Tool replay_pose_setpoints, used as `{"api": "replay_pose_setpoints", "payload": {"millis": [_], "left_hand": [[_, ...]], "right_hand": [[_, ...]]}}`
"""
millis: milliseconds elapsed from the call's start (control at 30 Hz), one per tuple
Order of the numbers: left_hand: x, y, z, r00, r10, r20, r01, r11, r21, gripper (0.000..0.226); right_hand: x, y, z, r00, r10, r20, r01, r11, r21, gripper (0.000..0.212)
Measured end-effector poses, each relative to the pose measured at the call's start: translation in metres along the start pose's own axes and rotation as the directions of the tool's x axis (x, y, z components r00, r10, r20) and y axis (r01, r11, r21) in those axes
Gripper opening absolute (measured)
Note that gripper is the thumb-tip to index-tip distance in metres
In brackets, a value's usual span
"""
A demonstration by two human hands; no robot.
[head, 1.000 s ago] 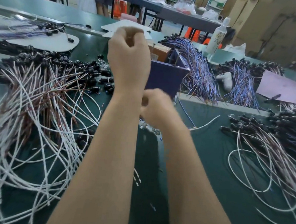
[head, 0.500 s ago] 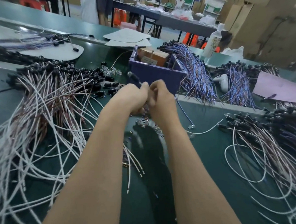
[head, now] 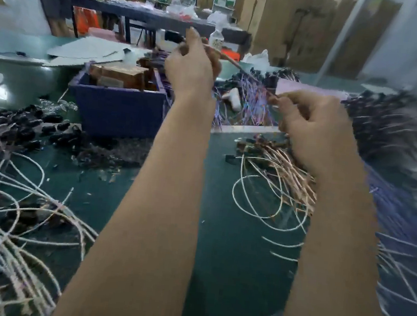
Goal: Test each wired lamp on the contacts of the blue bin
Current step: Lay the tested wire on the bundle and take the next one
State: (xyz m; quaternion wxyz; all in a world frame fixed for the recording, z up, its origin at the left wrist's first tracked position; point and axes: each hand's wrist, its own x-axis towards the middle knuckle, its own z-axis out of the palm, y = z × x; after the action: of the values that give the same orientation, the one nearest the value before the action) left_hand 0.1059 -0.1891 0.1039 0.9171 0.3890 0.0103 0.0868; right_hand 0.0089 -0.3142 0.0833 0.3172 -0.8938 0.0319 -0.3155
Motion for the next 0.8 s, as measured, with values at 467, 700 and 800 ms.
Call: {"api": "replay_pose_setpoints", "payload": {"millis": [467,700,800], "left_hand": [[-0.026,-0.211,0.004,0.825,-0.555,0.109,0.260,0.543,0.798,0.014],[-0.008,-0.115,-0.018,0.974,-0.113,0.199,-0.070,0.683,0.728,0.017],[0.004,-0.056,-0.048,0.983,0.130,0.126,-0.182,0.726,0.663,0.010]], "right_hand": [[-0.031,0.140,0.038,0.745,0.664,-0.063,-0.627,0.664,-0.408,0.022],[0.000,0.051,0.074,0.911,0.409,0.050,-0.397,0.904,-0.162,0.020],[0.002,0.000,0.113,0.922,0.256,0.290,-0.243,0.967,-0.080,0.011]]}}
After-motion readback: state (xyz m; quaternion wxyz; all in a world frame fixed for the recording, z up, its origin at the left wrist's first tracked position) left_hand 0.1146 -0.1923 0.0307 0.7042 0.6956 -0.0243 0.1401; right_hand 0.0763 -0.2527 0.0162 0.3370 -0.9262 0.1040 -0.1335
